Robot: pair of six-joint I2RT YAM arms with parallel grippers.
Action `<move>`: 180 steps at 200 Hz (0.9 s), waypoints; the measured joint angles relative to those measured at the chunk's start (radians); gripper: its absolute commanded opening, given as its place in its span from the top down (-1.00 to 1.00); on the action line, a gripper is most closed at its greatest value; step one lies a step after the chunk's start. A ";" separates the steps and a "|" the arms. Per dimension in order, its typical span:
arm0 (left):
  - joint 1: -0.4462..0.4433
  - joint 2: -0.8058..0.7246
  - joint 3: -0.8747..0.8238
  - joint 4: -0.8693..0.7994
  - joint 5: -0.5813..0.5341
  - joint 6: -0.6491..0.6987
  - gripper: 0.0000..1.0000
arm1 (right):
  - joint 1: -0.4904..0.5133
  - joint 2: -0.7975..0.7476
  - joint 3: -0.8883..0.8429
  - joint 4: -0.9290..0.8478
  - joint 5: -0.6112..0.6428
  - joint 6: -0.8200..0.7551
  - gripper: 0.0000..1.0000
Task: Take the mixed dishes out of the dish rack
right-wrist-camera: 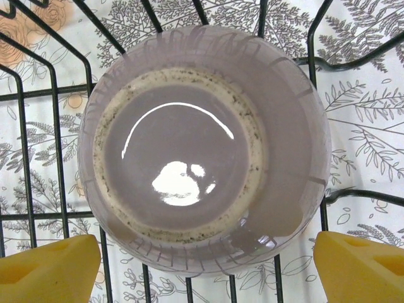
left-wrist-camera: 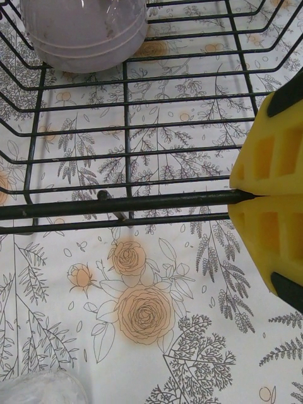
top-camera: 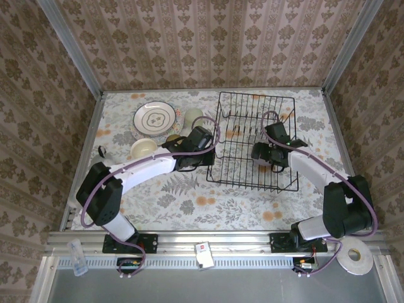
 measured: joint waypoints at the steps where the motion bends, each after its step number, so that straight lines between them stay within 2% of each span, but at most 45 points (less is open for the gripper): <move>1: 0.000 0.000 0.000 -0.001 0.000 0.000 0.85 | 0.000 -0.001 0.000 0.000 -0.001 0.000 -0.79; 22: 0.001 0.000 0.004 -0.012 -0.003 0.008 0.62 | 0.000 -0.028 -0.014 -0.011 -0.008 0.000 -0.90; 33: 0.003 0.000 0.007 -0.027 -0.013 0.018 0.42 | 0.000 -0.051 -0.018 -0.016 -0.016 -0.002 -1.00; 65: 0.017 -0.004 0.026 -0.095 -0.058 0.068 -0.30 | -0.005 -0.134 -0.019 -0.031 -0.028 -0.014 -1.00; 89: 0.026 -0.030 0.046 -0.142 -0.089 0.122 -0.98 | -0.044 -0.158 -0.013 -0.034 -0.056 -0.040 -1.00; 122: 0.027 -0.103 0.056 -0.133 -0.084 0.179 -0.99 | -0.066 -0.102 0.047 -0.036 -0.075 -0.069 -1.00; 180: 0.027 -0.134 0.056 -0.006 0.064 0.201 -1.00 | -0.066 0.096 0.151 -0.032 -0.063 -0.088 -0.86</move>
